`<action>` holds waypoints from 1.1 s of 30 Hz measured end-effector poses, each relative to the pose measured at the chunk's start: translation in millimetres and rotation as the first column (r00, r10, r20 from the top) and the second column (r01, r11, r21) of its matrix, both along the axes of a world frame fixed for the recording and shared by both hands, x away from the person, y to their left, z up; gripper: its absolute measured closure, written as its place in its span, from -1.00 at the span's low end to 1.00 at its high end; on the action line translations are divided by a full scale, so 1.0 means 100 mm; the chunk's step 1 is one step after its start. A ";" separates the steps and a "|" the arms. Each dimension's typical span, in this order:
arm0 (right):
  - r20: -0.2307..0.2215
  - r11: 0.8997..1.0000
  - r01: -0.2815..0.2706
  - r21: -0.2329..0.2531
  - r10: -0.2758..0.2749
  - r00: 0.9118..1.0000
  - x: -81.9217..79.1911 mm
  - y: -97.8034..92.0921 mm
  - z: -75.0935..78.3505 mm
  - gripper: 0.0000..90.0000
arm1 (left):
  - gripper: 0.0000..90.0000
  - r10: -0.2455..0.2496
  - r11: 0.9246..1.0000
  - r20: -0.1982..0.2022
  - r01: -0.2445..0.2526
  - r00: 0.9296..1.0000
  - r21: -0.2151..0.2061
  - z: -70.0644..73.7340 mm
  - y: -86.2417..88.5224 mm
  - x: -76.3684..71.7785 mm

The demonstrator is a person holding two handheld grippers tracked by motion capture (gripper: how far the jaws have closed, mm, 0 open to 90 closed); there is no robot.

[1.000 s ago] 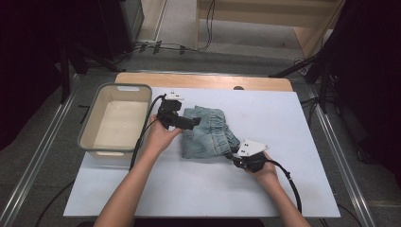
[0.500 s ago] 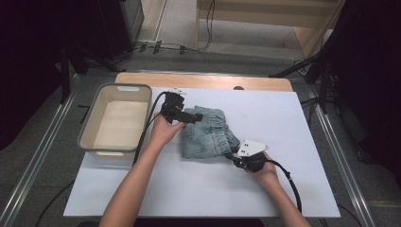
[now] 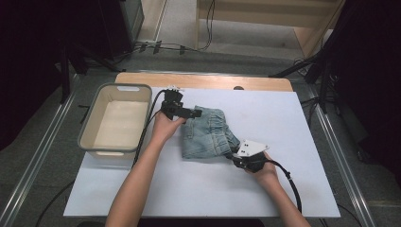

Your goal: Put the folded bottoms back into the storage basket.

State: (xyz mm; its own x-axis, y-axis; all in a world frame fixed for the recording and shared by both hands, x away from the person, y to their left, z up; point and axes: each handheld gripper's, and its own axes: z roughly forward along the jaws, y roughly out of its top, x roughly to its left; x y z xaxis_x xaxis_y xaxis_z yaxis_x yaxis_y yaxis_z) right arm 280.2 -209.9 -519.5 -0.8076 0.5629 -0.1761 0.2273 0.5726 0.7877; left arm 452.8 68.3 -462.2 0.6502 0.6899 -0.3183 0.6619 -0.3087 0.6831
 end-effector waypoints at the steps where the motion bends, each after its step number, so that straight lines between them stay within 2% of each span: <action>1: 0.000 1.000 0.000 0.000 0.000 1.000 0.00 0.00 0.00 0.65 | -0.98 0.004 1.000 -0.006 -0.005 1.000 -0.005 -0.01 0.01 0.01; 11: 0.000 1.000 0.000 0.001 0.000 1.000 0.00 0.00 0.00 0.65 | -0.84 0.040 0.999 -0.059 -0.041 0.997 -0.018 -0.11 0.06 0.09; 16: 0.000 1.000 0.001 0.002 -0.001 1.000 0.00 0.00 0.00 0.64 | -0.82 0.054 0.998 -0.072 -0.055 0.996 -0.020 -0.14 0.07 0.12; 24: -0.002 1.000 0.001 0.003 -0.001 1.000 0.00 0.00 0.00 0.64 | -0.81 0.060 0.998 -0.073 -0.059 0.996 0.013 -0.18 0.06 0.12; 26: -0.001 1.000 0.001 0.003 -0.001 1.000 0.00 0.00 0.00 0.64 | -0.79 0.065 0.998 -0.077 -0.064 0.995 0.009 -0.19 0.07 0.13; 27: -0.001 1.000 0.001 0.003 -0.001 1.000 0.00 0.00 0.00 0.64 | -0.69 0.069 0.998 -0.077 -0.069 0.995 0.004 -0.19 0.08 0.14; 33: -0.001 1.000 0.001 0.003 -0.001 1.000 0.00 0.00 0.00 0.64 | -0.62 0.077 0.997 -0.075 -0.077 0.994 0.005 -0.21 0.08 0.15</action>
